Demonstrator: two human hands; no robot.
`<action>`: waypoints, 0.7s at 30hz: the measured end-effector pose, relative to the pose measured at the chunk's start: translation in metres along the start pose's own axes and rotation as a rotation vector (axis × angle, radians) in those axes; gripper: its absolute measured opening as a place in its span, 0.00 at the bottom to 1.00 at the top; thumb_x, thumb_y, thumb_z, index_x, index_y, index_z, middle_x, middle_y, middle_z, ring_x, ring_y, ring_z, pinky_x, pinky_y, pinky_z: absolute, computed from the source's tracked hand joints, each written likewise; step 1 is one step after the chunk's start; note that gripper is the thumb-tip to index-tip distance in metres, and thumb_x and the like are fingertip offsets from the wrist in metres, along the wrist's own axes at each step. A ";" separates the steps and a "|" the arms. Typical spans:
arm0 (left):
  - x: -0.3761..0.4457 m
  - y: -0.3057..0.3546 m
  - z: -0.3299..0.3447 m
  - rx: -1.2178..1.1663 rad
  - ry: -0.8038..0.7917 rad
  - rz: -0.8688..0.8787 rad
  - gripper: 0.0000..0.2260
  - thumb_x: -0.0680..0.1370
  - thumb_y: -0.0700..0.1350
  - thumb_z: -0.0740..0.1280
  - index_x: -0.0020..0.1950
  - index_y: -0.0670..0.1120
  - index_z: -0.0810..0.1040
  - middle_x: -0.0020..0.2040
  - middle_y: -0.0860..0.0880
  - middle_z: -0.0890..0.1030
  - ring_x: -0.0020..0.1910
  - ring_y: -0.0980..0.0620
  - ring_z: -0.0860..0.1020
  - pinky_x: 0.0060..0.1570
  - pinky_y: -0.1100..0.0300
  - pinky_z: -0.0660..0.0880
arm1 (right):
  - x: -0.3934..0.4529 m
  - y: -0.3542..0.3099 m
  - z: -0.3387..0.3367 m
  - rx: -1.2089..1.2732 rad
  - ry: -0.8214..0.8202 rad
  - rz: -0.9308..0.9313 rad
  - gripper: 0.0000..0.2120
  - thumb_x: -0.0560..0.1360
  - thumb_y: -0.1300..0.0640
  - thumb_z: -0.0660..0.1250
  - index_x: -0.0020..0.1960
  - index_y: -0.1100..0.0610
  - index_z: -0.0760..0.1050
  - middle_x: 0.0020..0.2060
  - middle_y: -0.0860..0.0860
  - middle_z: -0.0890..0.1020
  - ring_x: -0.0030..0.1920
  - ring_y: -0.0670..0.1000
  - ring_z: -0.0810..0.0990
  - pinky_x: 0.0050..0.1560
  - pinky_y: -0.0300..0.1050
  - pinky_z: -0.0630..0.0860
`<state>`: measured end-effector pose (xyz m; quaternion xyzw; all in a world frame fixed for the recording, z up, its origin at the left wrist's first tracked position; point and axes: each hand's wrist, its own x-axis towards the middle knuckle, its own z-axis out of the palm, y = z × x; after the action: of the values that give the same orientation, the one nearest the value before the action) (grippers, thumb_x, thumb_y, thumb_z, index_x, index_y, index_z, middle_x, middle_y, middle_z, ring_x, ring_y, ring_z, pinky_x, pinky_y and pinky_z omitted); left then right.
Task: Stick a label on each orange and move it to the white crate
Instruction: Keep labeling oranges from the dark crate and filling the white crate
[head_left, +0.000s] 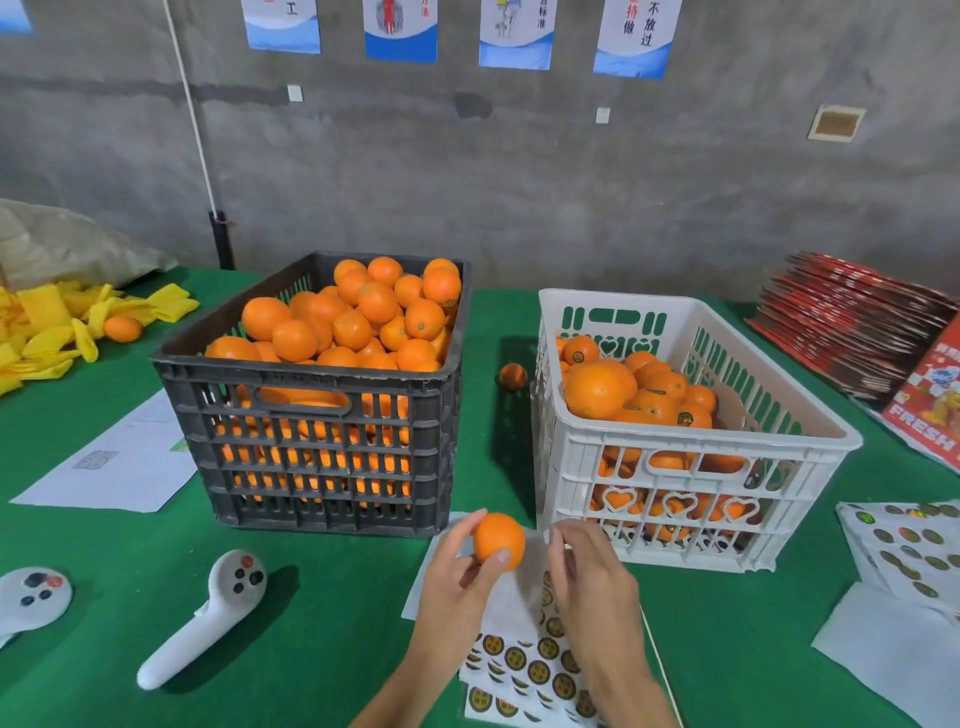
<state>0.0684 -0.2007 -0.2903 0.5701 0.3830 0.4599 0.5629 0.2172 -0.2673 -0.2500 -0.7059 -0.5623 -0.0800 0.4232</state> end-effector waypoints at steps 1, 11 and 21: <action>0.000 0.007 0.000 -0.014 0.000 0.017 0.24 0.73 0.63 0.75 0.68 0.70 0.74 0.61 0.56 0.84 0.57 0.55 0.84 0.54 0.65 0.78 | 0.006 -0.007 0.001 -0.040 0.023 -0.052 0.05 0.80 0.57 0.68 0.51 0.57 0.82 0.50 0.47 0.82 0.36 0.48 0.81 0.32 0.44 0.79; 0.028 0.116 0.000 -0.119 0.010 0.230 0.23 0.76 0.53 0.75 0.71 0.56 0.77 0.60 0.61 0.83 0.57 0.52 0.85 0.56 0.63 0.80 | 0.077 -0.056 -0.036 -0.032 0.139 -0.414 0.16 0.83 0.51 0.64 0.66 0.57 0.80 0.65 0.49 0.80 0.60 0.46 0.81 0.54 0.35 0.79; 0.101 0.212 0.009 0.108 -0.191 0.358 0.17 0.81 0.55 0.70 0.69 0.56 0.78 0.64 0.53 0.81 0.55 0.51 0.86 0.55 0.53 0.83 | 0.154 -0.063 -0.071 -0.046 0.232 -0.319 0.31 0.76 0.51 0.74 0.75 0.60 0.70 0.71 0.55 0.75 0.59 0.49 0.79 0.44 0.44 0.84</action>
<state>0.0881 -0.1221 -0.0693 0.6995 0.2445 0.4751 0.4746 0.2429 -0.2031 -0.0825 -0.6035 -0.6124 -0.2397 0.4508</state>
